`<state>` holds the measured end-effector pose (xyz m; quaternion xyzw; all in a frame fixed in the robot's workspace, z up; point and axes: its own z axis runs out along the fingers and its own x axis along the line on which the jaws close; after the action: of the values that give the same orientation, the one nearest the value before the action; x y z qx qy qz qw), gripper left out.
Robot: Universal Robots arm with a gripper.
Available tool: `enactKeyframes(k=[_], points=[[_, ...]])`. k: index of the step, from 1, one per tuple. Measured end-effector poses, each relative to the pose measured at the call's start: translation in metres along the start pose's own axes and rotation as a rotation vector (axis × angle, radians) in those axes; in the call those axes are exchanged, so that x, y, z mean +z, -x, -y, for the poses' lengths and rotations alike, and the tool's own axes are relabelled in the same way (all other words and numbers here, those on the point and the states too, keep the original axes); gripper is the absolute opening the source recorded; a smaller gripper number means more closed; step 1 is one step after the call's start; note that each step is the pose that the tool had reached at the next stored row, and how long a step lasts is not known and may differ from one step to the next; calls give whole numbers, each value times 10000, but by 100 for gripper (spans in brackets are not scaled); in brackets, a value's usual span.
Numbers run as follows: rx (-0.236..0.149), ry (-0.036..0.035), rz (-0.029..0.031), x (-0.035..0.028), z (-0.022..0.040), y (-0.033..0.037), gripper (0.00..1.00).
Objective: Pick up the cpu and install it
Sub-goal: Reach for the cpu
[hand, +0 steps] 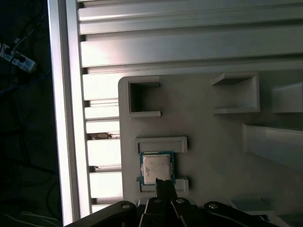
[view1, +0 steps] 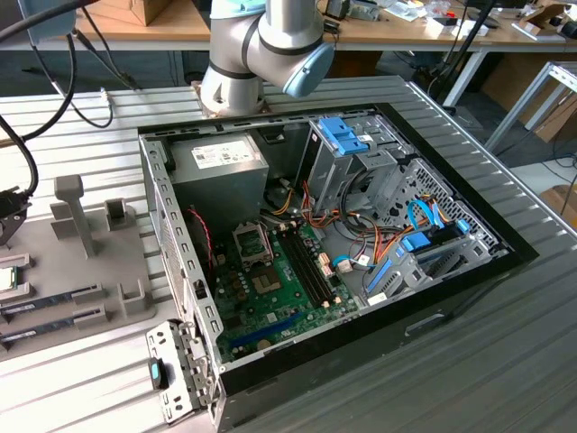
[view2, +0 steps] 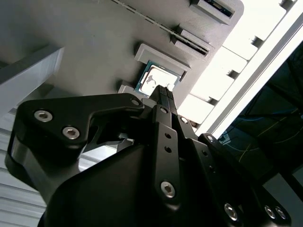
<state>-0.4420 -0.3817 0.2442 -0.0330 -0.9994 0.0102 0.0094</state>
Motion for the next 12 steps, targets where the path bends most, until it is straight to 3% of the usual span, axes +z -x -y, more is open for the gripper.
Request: enactKeyframes(k=[12], points=[[0,0,-1,49,-1,1,11]])
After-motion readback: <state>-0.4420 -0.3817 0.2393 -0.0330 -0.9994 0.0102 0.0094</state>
